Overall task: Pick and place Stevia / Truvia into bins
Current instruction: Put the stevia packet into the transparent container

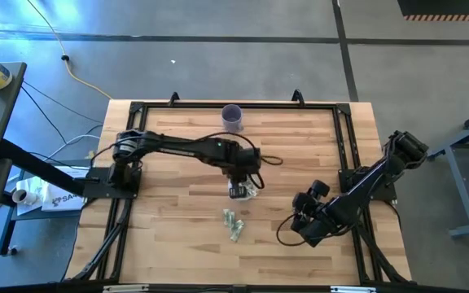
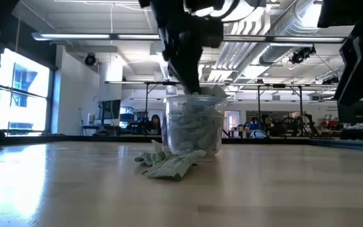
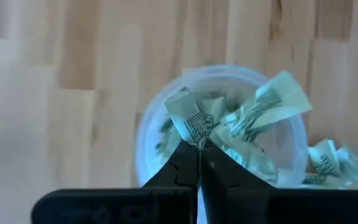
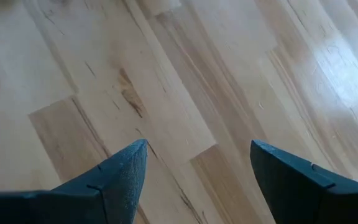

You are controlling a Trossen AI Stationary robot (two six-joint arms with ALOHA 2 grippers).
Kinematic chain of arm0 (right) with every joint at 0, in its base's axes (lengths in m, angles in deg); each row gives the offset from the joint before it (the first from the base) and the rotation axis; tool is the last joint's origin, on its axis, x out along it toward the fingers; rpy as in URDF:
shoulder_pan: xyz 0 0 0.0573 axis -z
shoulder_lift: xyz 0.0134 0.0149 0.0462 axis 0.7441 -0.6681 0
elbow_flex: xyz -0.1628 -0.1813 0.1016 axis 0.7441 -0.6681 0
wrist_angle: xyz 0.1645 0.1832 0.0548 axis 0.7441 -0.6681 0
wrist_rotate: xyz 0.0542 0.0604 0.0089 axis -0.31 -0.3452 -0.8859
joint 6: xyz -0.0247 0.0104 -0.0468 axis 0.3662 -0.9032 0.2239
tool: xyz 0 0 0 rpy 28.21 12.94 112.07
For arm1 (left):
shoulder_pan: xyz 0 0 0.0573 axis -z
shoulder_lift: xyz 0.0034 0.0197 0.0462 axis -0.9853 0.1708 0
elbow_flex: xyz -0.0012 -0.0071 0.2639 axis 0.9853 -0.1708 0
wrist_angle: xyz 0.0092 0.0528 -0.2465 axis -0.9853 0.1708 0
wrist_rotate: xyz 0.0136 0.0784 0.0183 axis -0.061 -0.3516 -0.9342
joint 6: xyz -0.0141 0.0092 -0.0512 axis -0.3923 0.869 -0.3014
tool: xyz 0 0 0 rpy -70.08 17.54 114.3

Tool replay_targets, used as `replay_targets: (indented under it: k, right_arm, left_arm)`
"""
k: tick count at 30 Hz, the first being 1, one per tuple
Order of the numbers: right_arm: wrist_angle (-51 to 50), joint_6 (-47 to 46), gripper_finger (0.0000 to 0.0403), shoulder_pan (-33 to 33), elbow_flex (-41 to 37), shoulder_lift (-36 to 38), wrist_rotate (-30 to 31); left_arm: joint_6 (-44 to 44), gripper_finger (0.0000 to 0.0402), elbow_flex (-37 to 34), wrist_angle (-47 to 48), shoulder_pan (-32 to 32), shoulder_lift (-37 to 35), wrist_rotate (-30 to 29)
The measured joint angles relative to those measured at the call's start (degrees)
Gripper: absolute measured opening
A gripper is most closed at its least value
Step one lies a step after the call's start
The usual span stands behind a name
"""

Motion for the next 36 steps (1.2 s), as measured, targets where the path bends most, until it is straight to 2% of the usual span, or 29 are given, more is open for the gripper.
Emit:
replay_targets:
  k: [4, 11, 21, 24, 26, 31, 36]
  right_arm:
    - [-0.43, -0.04, 0.0277, 1.01, 0.00, 0.00, -0.17]
    - [-0.79, 0.55, 0.0277, 3.68, 0.00, 0.00, -0.69]
    - [-1.04, 1.44, 0.0277, 4.13, 0.00, -0.04, 0.44]
    - [-1.01, 2.24, 0.0277, 4.13, 0.00, -0.04, 0.45]
    - [-0.98, 2.46, 0.0277, 4.13, 0.00, -0.04, 0.64]
    - [-0.94, 2.47, 0.0277, 4.13, 0.00, -0.04, 0.76]
    - [-0.91, 3.33, 0.0277, 3.59, 0.00, -0.04, 0.76]
  left_arm:
    - [2.80, 0.0041, -1.84, -1.45, 0.22, 2.88, 5.63]
    - [2.77, 0.0094, -1.98, -1.33, -0.31, 4.72, 5.23]
    - [-0.38, 0.0165, 8.29, 15.46, 1.05, 1.27, -0.56]
    - [-6.53, 0.0188, 12.35, 20.10, 2.27, -0.86, -0.75]
    - [-12.89, 0.0202, 12.02, 21.44, 3.79, -2.52, -0.61]
    - [-29.87, 0.0225, 2.40, 17.23, 10.51, -2.88, -0.32]
    - [-44.06, 0.0237, -8.38, 4.14, 15.29, -2.94, 1.02]
